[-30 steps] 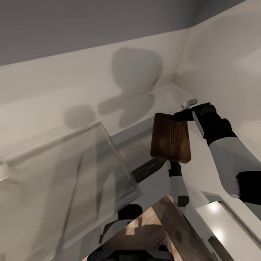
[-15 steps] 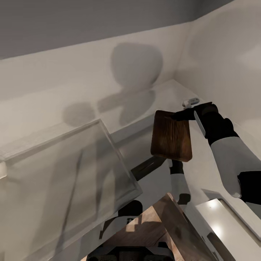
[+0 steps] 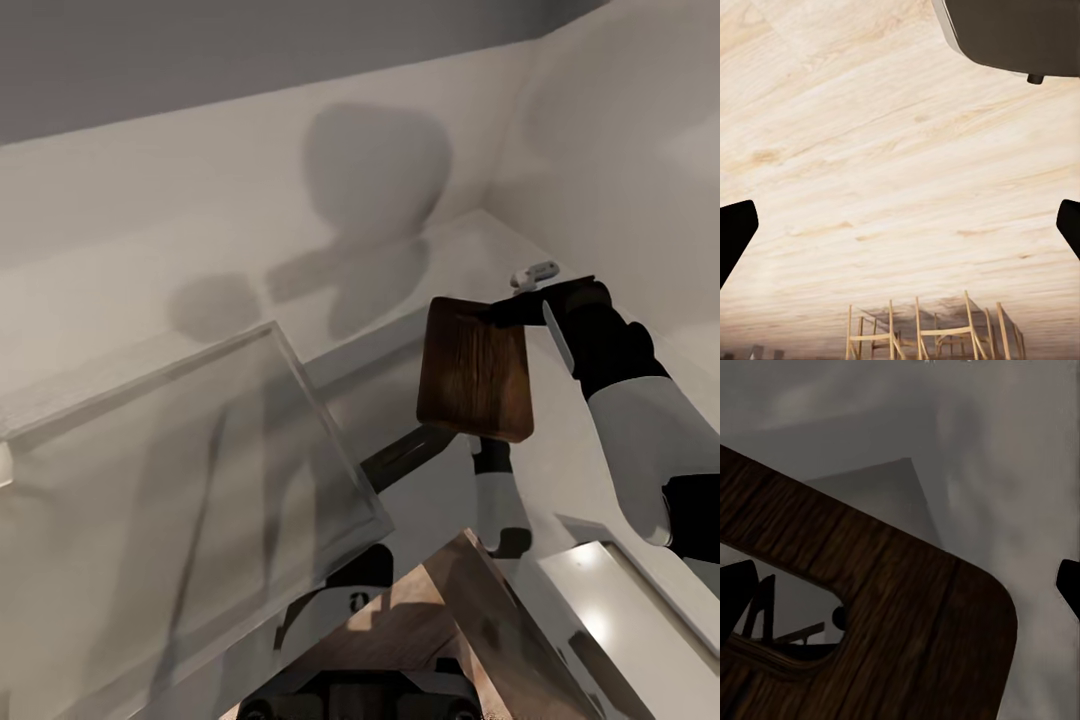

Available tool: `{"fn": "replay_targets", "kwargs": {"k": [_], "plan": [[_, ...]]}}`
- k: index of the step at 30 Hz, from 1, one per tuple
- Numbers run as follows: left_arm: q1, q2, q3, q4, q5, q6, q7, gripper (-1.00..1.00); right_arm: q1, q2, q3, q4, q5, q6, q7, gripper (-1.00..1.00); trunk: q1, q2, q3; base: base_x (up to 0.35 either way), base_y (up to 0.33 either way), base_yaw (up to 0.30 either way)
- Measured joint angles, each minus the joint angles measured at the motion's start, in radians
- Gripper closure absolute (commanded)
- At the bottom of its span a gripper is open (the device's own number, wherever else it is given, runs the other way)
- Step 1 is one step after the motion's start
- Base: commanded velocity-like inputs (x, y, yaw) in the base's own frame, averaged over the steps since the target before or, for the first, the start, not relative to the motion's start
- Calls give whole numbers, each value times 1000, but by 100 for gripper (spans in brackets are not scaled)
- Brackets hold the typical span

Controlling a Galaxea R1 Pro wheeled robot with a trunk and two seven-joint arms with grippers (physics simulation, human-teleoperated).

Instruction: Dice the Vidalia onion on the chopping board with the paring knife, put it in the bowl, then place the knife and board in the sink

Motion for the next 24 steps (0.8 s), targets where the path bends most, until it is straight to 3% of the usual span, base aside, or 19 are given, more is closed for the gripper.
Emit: {"fn": "replay_targets", "kwargs": {"k": [24], "plan": [[0,0,0,-2,0,0,1,-100,0,0,1,-14,-7,1,-4,-100,0,0,-9,0,0,0]]}}
